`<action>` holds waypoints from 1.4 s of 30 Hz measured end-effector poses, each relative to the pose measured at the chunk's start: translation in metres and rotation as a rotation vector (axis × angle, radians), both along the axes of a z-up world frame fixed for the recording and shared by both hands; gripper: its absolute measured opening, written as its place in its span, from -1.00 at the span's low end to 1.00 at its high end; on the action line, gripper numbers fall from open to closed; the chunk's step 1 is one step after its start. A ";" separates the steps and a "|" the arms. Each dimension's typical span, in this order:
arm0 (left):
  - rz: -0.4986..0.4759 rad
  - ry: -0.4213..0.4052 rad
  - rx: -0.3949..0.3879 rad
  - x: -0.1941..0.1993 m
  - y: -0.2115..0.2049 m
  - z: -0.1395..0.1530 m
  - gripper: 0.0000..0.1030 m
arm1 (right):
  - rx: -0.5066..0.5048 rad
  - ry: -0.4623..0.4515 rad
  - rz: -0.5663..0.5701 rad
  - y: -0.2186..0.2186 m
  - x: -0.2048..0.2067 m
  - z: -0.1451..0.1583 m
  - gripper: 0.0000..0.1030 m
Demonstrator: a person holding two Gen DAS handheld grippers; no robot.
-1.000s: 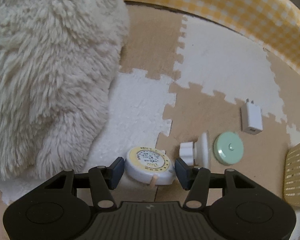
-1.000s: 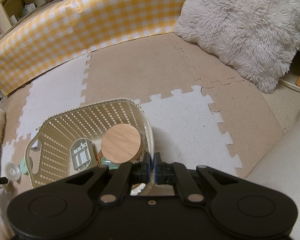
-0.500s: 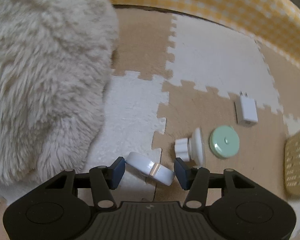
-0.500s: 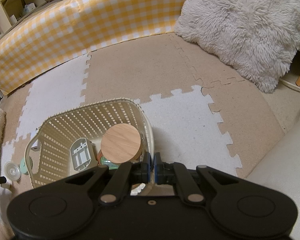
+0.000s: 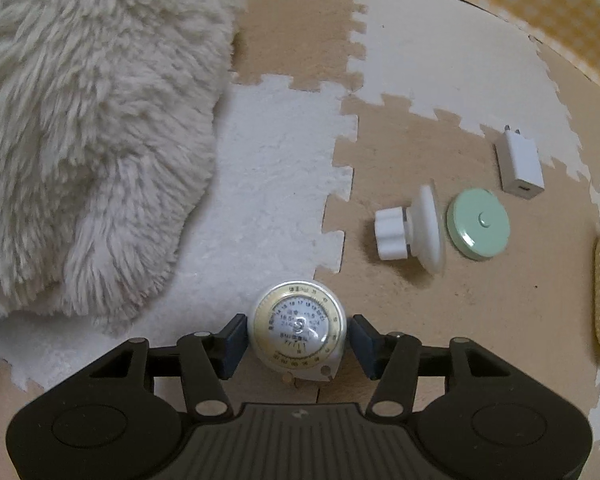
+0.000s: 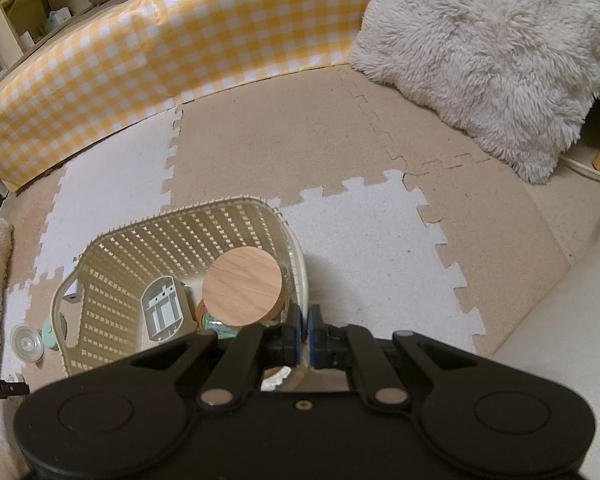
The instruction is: Organize rigid objects
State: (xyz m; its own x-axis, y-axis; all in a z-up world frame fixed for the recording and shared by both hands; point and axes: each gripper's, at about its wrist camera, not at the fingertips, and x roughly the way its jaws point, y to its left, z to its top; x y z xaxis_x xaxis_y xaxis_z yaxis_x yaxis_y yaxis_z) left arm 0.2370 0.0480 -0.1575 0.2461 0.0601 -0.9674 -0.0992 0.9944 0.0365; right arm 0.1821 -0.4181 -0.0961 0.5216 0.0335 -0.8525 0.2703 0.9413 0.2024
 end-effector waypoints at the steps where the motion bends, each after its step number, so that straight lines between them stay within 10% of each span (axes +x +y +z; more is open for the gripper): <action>1: -0.001 0.000 0.002 0.000 0.000 0.000 0.10 | 0.001 0.000 0.000 0.000 0.000 0.000 -0.92; 8: 0.036 0.023 0.009 -0.004 0.004 -0.002 0.30 | 0.000 0.000 0.000 0.000 0.000 0.000 -0.92; 12: 0.026 0.019 0.017 -0.002 0.002 -0.002 0.02 | 0.000 0.000 0.000 0.001 0.000 0.000 -0.92; 26: 0.037 -0.081 -0.057 -0.004 -0.002 0.027 0.02 | 0.002 0.001 -0.001 0.001 0.001 0.000 -0.92; 42: -0.325 -0.315 -0.272 -0.018 -0.120 0.121 0.02 | -0.013 0.008 0.004 0.002 0.002 0.000 -0.92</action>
State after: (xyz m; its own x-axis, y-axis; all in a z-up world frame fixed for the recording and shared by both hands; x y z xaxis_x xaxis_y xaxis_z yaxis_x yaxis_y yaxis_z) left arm 0.2186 -0.0723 -0.0366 0.4914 -0.3109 -0.8136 0.2514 0.9450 -0.2093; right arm 0.1839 -0.4158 -0.0960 0.5148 0.0245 -0.8570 0.2681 0.9449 0.1880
